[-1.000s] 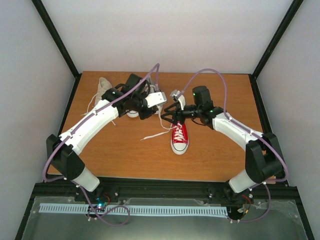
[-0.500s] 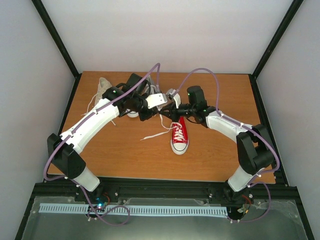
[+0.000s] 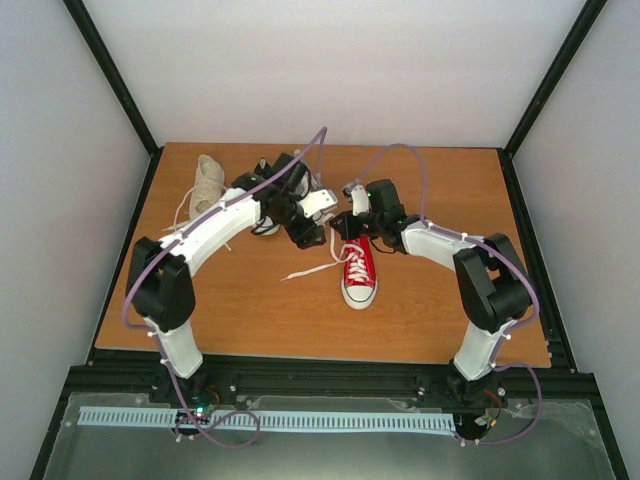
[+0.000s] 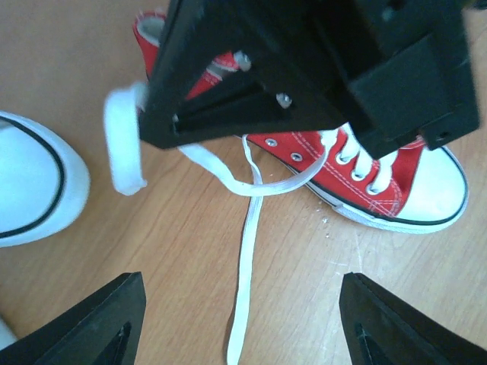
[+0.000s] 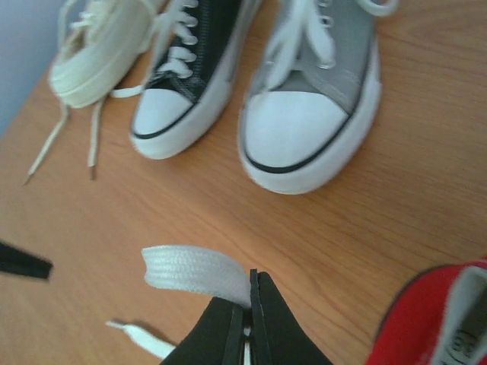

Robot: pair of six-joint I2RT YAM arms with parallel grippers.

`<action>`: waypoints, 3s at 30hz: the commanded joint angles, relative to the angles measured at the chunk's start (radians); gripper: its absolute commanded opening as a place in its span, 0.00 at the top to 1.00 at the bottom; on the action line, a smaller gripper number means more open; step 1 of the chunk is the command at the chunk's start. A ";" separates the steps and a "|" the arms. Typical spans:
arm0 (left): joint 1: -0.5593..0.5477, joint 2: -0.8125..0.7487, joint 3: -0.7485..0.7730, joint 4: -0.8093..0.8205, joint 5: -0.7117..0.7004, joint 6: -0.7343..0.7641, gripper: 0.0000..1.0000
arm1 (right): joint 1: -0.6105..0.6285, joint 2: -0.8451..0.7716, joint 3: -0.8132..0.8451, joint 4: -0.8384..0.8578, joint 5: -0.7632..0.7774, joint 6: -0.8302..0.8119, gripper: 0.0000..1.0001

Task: Tie the shoes

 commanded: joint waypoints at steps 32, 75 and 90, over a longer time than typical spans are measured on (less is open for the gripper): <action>-0.074 0.333 -0.052 0.388 0.068 -0.186 0.86 | -0.036 -0.099 -0.060 -0.044 0.204 0.194 0.97; -0.116 -0.015 -0.121 0.231 -0.007 -0.037 0.99 | -0.142 -0.387 -0.126 -0.498 -0.087 -0.110 0.58; -0.116 0.029 -0.063 0.198 -0.007 -0.048 0.99 | -0.043 -0.357 -0.378 0.119 -0.151 0.051 0.80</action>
